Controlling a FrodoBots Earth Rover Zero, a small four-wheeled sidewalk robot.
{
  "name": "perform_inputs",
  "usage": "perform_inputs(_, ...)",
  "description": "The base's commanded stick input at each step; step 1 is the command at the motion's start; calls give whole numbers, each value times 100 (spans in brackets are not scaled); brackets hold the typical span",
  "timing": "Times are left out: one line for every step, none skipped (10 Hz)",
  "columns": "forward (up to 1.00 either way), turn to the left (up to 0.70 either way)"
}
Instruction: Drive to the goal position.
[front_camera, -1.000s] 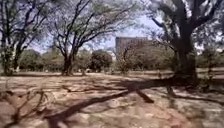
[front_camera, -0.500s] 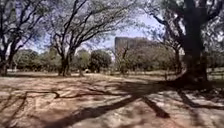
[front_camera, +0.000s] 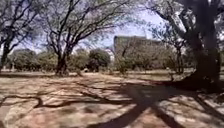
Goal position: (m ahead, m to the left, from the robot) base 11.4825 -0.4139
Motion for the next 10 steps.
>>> perform_inputs(100, 0)
perform_inputs(100, 0)
perform_inputs(100, 0)
perform_inputs(100, 0)
perform_inputs(100, 0)
perform_inputs(100, 0)
perform_inputs(100, 0)
perform_inputs(100, 0)
perform_inputs(100, 0)
perform_inputs(100, 0)
